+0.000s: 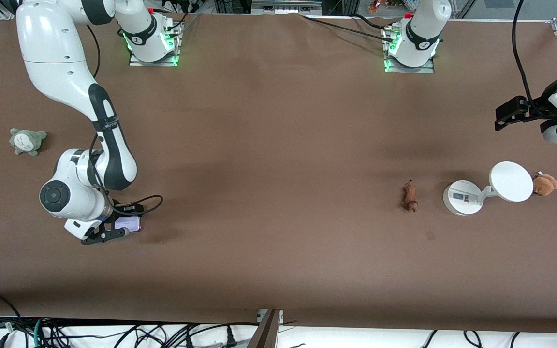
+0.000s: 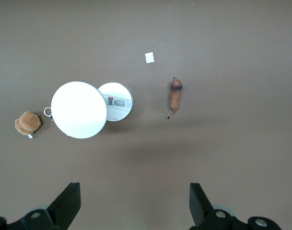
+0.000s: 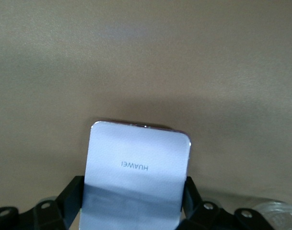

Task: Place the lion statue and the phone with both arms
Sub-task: 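Carry the white phone with the right gripper toward the glass cup, then lower the phone beside the glass cup and open the right gripper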

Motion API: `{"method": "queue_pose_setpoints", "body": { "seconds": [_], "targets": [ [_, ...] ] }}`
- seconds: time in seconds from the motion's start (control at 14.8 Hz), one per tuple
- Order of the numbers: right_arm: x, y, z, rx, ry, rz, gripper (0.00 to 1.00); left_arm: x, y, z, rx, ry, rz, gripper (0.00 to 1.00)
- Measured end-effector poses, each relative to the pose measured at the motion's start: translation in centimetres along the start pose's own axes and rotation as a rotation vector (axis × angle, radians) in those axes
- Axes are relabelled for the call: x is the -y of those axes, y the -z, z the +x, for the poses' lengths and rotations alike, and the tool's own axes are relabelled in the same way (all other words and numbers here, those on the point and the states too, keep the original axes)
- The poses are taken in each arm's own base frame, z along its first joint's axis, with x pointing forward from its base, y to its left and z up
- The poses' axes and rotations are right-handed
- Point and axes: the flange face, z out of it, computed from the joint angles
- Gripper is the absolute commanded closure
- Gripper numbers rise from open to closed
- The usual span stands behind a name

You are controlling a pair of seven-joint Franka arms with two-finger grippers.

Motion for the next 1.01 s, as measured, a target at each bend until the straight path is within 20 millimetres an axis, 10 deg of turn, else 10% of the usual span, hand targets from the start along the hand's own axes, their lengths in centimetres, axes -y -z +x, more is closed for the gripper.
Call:
{"method": "queue_pose_setpoints", "body": {
  "seconds": [0.47,1.01],
  "targets": [
    [0.0,3.1,0.5,-0.024,-0.003,0.007,0.0,0.0,0.0,0.0,0.0,0.0,0.0,0.0],
    [-0.8,23.6,-3.9,0.046,-0.085,0.093,0.0,0.0,0.0,0.0,0.001,0.0,0.0,0.0]
  ]
}}
